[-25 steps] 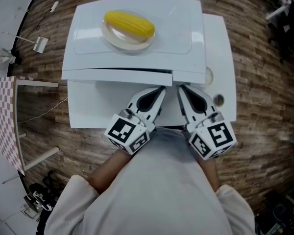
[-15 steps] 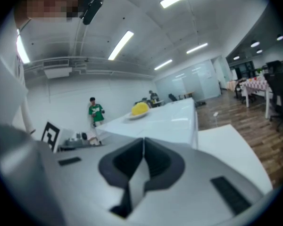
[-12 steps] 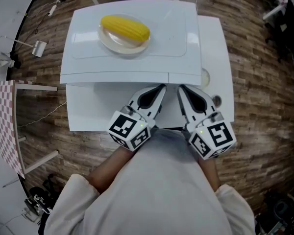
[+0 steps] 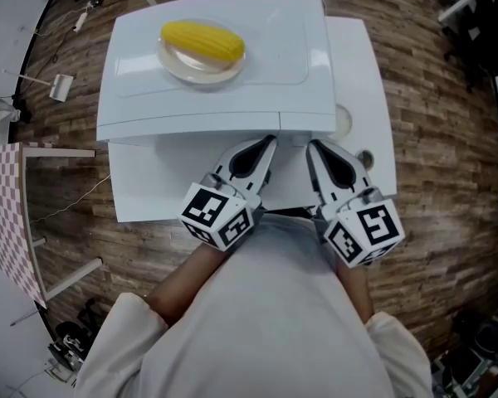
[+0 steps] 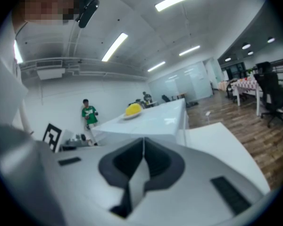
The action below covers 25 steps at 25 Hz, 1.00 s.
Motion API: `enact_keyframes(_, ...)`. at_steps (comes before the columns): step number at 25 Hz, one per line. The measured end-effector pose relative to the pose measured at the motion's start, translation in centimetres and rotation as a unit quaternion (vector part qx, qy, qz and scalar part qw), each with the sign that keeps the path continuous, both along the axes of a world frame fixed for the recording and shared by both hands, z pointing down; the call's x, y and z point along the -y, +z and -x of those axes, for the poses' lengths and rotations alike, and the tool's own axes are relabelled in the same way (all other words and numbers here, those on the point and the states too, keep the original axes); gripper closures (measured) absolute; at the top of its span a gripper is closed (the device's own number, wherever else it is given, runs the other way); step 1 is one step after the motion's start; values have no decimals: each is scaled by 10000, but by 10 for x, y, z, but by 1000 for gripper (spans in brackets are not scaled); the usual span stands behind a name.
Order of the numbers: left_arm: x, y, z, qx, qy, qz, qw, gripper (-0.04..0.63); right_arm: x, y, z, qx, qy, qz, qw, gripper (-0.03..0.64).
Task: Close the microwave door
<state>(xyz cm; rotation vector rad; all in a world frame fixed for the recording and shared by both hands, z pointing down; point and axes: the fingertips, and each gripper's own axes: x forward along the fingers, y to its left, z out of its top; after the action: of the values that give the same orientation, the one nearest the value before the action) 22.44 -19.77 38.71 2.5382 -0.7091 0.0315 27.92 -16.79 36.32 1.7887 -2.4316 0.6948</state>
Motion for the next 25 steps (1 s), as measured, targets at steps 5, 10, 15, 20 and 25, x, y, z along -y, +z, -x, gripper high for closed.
enact_keyframes(5, -8, -1, 2, 11, 60, 23, 10000, 575, -7, 0, 2, -2, 43, 21, 10000, 592)
enact_keyframes(10, -15, -6, 8, 9, 53, -70, 10000, 575, -14, 0, 4, -39, 3, 16, 10000, 594)
enact_keyframes(15, -21, -12, 14, 50, 43, -156, 9999, 575, -22, -4, 8, -119, -125, -30, 9998, 594)
enact_keyframes(20, -27, -23, 21, 120, -9, -367, 9993, 576, -26, -8, 11, -224, -96, -104, 9996, 594)
enact_keyframes(25, -32, -31, 25, 127, -13, -431, 9990, 575, -31, -10, 17, -174, -196, -108, 9996, 594)
